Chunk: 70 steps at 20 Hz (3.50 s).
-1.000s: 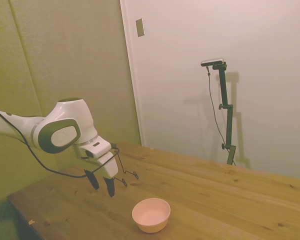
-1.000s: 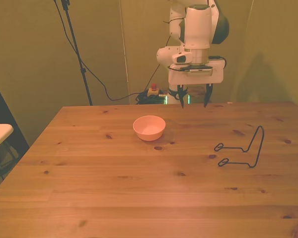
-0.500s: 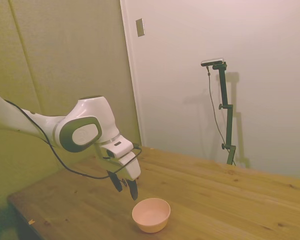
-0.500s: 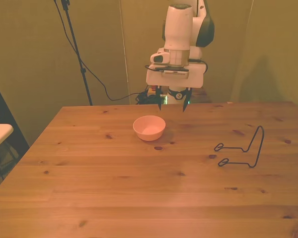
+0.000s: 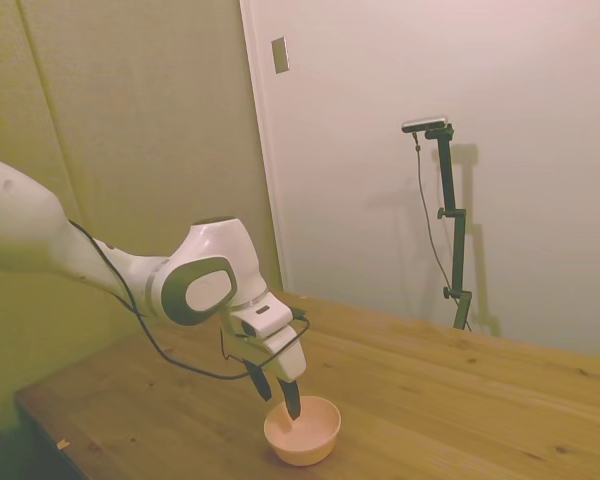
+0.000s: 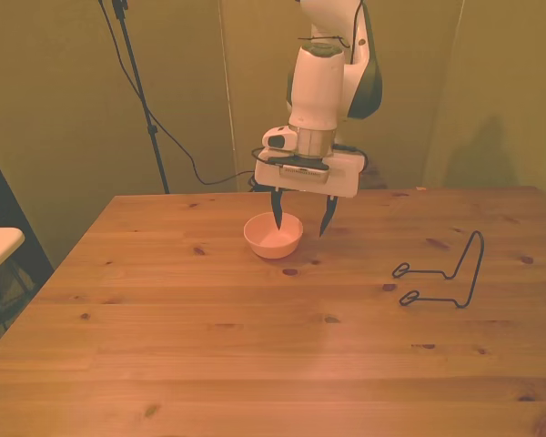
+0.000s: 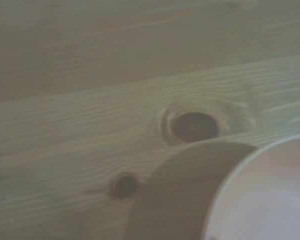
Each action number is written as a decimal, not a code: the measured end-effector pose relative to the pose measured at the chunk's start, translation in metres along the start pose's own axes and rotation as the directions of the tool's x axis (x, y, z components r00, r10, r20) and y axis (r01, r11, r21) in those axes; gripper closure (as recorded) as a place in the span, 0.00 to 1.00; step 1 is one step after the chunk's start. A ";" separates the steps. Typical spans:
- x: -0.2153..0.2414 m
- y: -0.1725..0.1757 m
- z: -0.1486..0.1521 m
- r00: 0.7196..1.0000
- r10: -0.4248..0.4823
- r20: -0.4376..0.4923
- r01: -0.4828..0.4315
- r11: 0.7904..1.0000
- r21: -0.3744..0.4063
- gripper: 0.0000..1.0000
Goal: Load the bowl
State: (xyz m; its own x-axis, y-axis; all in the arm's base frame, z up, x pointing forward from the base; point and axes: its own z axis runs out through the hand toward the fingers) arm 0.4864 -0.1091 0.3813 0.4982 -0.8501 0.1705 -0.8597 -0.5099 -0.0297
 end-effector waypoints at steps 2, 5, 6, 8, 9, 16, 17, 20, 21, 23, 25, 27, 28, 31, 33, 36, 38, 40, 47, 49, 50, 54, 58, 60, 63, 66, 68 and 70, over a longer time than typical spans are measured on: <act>0.000 -0.005 0.005 1.000 -0.003 0.004 0.003 1.000 -0.002 1.00; -0.002 -0.009 0.009 1.000 -0.008 0.009 0.008 1.000 -0.005 1.00; -0.002 -0.010 0.010 1.000 -0.009 0.010 0.009 1.000 -0.006 1.00; -0.002 -0.010 0.011 1.000 -0.009 0.012 0.009 1.000 -0.007 1.00; -0.001 -0.010 0.011 1.000 -0.007 0.012 0.007 1.000 -0.006 1.00; 0.001 -0.008 0.012 1.000 0.002 0.015 -0.002 1.000 -0.007 1.00; 0.001 -0.008 0.013 1.000 0.001 0.016 -0.001 1.000 -0.007 1.00; 0.000 -0.009 0.014 1.000 0.000 0.020 0.000 1.000 -0.009 1.00; 0.000 -0.009 0.015 1.000 0.000 0.021 0.000 1.000 -0.008 1.00; -0.001 -0.010 0.015 1.000 -0.001 0.022 0.001 1.000 -0.008 1.00; -0.002 -0.011 0.015 1.000 -0.003 0.020 0.003 1.000 -0.006 1.00; -0.002 -0.012 0.015 1.000 -0.004 0.019 0.005 1.000 -0.004 1.00; -0.002 -0.012 0.015 1.000 -0.004 0.019 0.004 1.000 -0.003 1.00; -0.001 -0.012 0.014 1.000 -0.004 0.018 0.004 1.000 0.000 1.00; 0.000 -0.011 0.012 1.000 -0.002 0.015 0.002 1.000 0.004 1.00; 0.004 -0.009 0.007 1.000 0.005 0.021 -0.005 1.000 0.023 1.00; 0.007 -0.007 -0.004 1.000 0.003 0.030 -0.005 0.998 0.056 1.00; 0.009 -0.006 -0.018 0.999 0.004 0.032 -0.007 0.996 0.089 1.00; 0.010 -0.028 -0.103 0.998 -0.024 0.051 0.011 0.972 0.234 1.00; -0.002 -0.049 -0.127 0.997 -0.048 0.056 0.030 0.959 0.283 1.00; -0.009 -0.060 -0.138 0.996 -0.061 0.059 0.040 0.950 0.310 1.00; -0.029 -0.097 -0.169 0.988 -0.116 0.099 0.070 0.921 0.384 1.00; -0.030 -0.101 -0.170 0.986 -0.102 0.134 0.037 0.906 0.422 1.00; -0.035 -0.106 -0.166 0.978 -0.113 0.178 0.021 0.890 0.455 1.00; -0.040 -0.116 -0.158 0.959 -0.145 0.243 0.002 0.863 0.506 1.00; -0.030 -0.135 -0.145 0.936 -0.196 0.292 -0.006 0.822 0.570 1.00; -0.031 -0.136 -0.144 0.928 -0.211 0.307 -0.003 0.821 0.571 1.00; -0.031 -0.138 -0.138 0.916 -0.232 0.328 -0.002 0.814 0.581 1.00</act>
State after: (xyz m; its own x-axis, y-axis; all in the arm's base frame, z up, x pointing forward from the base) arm 0.5739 0.0055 0.5162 0.6922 -0.7038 -0.1597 -0.6355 -0.4896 -0.5971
